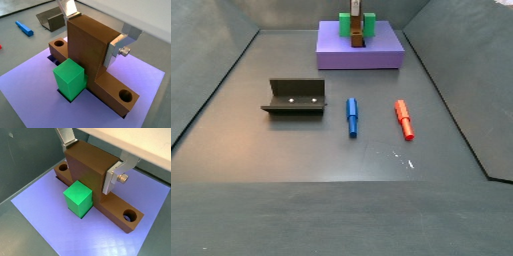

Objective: Pick up the brown object. Move up. Move to above the board. Insert the brown object.
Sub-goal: Insert the brown object.

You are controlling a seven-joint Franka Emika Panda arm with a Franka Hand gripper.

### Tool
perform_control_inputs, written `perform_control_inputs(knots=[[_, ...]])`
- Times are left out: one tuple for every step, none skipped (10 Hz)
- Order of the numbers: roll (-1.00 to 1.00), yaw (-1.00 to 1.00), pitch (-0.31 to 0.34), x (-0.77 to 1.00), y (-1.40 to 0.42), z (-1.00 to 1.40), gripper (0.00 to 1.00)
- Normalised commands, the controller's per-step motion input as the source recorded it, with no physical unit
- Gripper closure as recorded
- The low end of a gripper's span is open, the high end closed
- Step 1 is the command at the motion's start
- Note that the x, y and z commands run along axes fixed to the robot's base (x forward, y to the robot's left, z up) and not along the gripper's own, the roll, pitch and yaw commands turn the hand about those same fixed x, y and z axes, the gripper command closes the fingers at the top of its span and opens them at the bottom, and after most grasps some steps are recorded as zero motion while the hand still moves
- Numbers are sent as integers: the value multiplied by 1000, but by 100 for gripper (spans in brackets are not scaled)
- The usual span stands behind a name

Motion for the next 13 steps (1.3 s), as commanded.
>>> perform_control_inputs(knots=[[83, 0, 13, -397, 0, 0, 100], [264, 434, 20, -311, -66, 0, 100], [114, 411, 16, -11, -54, -3, 100], [19, 151, 16, 0, -137, -66, 100], [56, 140, 49, 60, -237, 0, 100], [107, 217, 80, 51, -251, 0, 100], [74, 217, 76, 29, -169, 0, 100], [0, 74, 99, 189, 0, -100, 100], [0, 3, 99, 200, 0, -189, 100], [17, 0, 114, 174, 0, -240, 100], [63, 17, 134, 154, 0, -297, 100], [93, 0, 201, 186, 0, -306, 100], [96, 0, 219, 237, 0, -360, 100]])
